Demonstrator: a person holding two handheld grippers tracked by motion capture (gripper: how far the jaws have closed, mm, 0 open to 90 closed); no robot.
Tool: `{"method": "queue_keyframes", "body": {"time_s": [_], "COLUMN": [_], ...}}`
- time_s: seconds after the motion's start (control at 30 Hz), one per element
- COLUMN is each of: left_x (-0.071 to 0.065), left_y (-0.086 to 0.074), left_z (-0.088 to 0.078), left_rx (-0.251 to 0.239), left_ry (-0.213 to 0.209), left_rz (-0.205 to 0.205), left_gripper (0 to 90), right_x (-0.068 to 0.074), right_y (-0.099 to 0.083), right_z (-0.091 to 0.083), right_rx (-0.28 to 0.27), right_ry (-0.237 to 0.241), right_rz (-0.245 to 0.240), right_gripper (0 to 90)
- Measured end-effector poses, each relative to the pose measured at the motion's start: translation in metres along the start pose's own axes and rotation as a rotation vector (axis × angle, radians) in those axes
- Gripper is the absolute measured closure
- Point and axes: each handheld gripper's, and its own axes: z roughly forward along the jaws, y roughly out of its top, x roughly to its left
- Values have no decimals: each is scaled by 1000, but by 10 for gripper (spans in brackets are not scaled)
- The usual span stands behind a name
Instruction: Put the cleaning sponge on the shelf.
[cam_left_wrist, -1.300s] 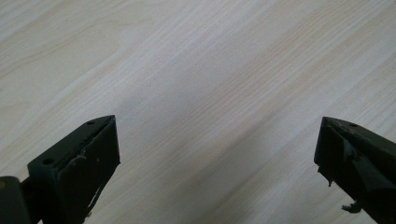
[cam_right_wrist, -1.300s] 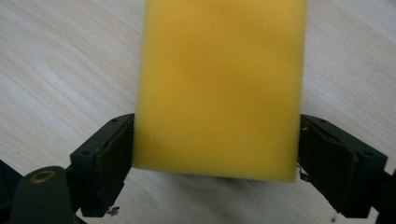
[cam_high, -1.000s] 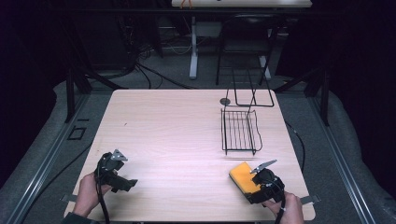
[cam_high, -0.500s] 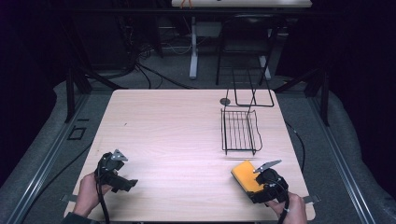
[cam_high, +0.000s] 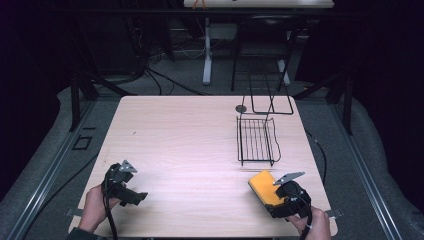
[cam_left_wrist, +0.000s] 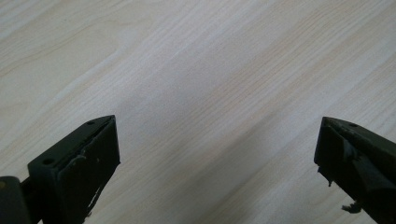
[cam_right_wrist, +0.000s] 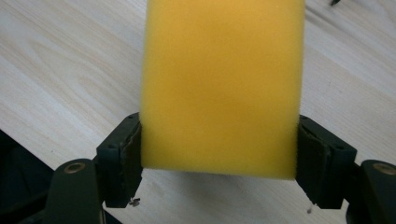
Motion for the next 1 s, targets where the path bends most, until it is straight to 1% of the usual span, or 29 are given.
{"method": "queue_keyframes", "body": {"time_s": [0.5,0.7,0.8,0.9,1.0], "left_x": [-1,-1,0,-1,-1], "left_y": [0,0,0,0,0], "left_z": [1,1,1,1,1], "left_rx": [-1,3,3,5,6], "left_ry": [2,4,7,8,8], "left_rz": [0,2,-1,5,5], "left_gripper": [3,3,3,3,3], "right_x": [0,1,1,0,-1], "right_y": [4,6,9,11,12], "right_z": [-12,-17,-21,-25,-28], "right_rx": [-24,-47,-55,-70,-78], "right_ry": [6,14,8,12,9], "right_rz": [-2,-4,-12,-4,-8], "right_gripper": [265,267,270,272,273]}}
